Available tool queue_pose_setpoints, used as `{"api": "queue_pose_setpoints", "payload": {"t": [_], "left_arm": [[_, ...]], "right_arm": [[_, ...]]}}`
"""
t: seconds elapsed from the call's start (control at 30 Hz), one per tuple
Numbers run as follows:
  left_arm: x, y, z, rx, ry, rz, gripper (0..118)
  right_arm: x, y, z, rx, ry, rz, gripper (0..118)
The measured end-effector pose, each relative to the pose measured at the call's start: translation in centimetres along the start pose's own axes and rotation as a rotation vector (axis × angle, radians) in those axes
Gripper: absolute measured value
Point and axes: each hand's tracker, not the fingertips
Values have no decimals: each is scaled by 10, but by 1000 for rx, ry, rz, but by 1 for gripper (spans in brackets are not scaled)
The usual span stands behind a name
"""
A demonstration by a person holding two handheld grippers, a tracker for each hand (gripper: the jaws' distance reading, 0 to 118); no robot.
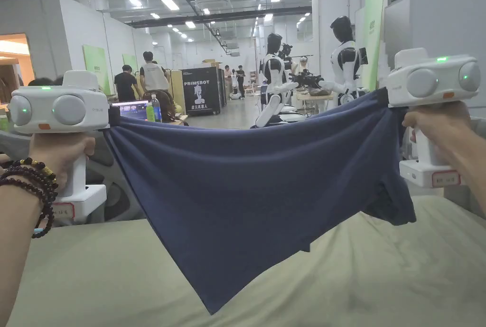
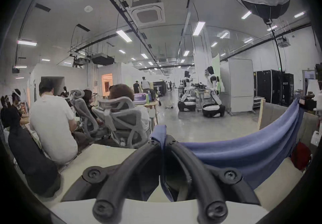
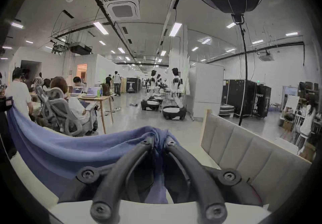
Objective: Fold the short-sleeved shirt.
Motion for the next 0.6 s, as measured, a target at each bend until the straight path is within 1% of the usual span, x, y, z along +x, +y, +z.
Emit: {"api": "queue_pose_setpoints", "payload": {"t": [0.07, 0.13, 0.2, 0.27, 0.33, 0.43, 0.47, 0.5, 0.57, 0.6], "left_arm": [[10, -19, 4, -24, 1, 9, 1], [18, -51, 7, -53, 0, 4, 1], [34, -81, 18, -107, -25, 15, 1], [55, -96, 29, -144, -71, 54, 1], [46, -118, 23, -140, -55, 38, 1], [22, -137, 21, -160, -67, 40, 1], [13, -136, 15, -138, -84, 69, 1], [5, -138, 17, -113, -131, 84, 1], [-33, -170, 17, -141, -145, 82, 1], [-52, -191, 21, -177, -146, 73, 1]], "right_arm": [[1, -27, -8, -27, 9, 4, 9], [5, -55, -18, -86, 24, -11, 9], [5, -85, -31, -143, 32, -21, 9], [8, -112, -40, -188, 39, -29, 9], [8, -129, -39, -209, 56, -29, 9], [18, -151, -8, -190, 93, -39, 9], [15, -161, 10, -164, 119, -72, 9], [19, -173, 27, -177, 127, -76, 9], [25, -202, 63, -217, 155, -58, 9], [16, -219, 82, -241, 174, -29, 9]]}}
